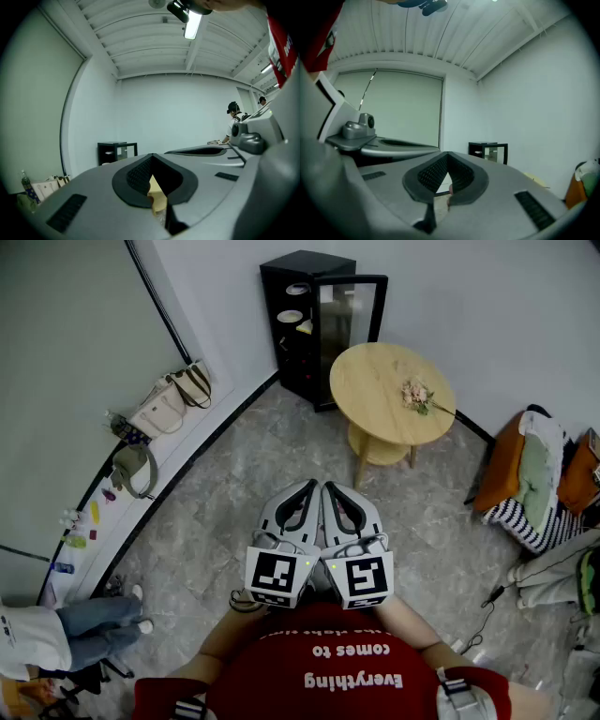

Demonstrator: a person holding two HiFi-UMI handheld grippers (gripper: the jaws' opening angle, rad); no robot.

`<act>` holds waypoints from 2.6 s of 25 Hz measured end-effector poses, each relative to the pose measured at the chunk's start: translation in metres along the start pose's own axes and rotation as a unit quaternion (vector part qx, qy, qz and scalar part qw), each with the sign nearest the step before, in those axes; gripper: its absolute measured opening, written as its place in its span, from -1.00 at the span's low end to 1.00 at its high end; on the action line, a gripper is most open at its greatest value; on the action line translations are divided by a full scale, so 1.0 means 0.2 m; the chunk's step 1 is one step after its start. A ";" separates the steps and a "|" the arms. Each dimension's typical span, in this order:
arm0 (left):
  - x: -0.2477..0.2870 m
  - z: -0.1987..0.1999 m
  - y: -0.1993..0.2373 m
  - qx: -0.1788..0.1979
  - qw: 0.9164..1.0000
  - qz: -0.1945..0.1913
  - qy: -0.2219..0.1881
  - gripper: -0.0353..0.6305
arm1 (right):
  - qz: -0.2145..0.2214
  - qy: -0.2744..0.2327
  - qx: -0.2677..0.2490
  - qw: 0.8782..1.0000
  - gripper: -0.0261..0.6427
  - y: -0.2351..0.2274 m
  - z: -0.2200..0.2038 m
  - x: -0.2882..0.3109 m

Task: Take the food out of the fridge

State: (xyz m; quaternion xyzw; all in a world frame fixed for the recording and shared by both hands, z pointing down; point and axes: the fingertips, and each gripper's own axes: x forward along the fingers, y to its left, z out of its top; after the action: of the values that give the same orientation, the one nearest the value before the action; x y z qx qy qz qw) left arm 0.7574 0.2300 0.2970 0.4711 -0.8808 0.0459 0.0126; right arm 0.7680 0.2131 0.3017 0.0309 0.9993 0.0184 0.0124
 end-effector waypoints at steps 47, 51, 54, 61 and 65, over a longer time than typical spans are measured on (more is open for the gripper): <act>0.93 -0.31 0.96 0.038 0.998 -0.020 0.048 -0.89 | -0.014 0.034 0.025 0.999 -0.89 -0.27 -0.35 1.30; 1.03 -0.34 1.15 0.054 0.997 -0.032 0.055 -0.89 | -0.019 0.044 0.022 0.999 -0.89 -0.26 -0.37 1.52; 1.11 -0.39 1.24 0.036 0.997 -0.030 0.060 -0.89 | -0.020 0.057 0.026 0.998 -0.89 -0.29 -0.42 1.65; 1.40 -0.49 1.49 -0.008 0.996 -0.023 0.081 -0.89 | -0.022 0.071 0.013 0.997 -0.89 -0.42 -0.51 2.03; 1.65 -0.49 1.69 0.002 0.996 -0.012 0.089 -0.89 | -0.010 0.066 0.022 0.998 -0.89 -0.53 -0.51 2.34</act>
State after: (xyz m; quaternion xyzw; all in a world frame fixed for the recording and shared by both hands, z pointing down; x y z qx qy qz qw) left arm 0.2897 0.1520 0.3938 0.4757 -0.8703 0.0896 0.0908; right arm 0.2922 0.1328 0.3877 0.0195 0.9983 -0.0014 -0.0544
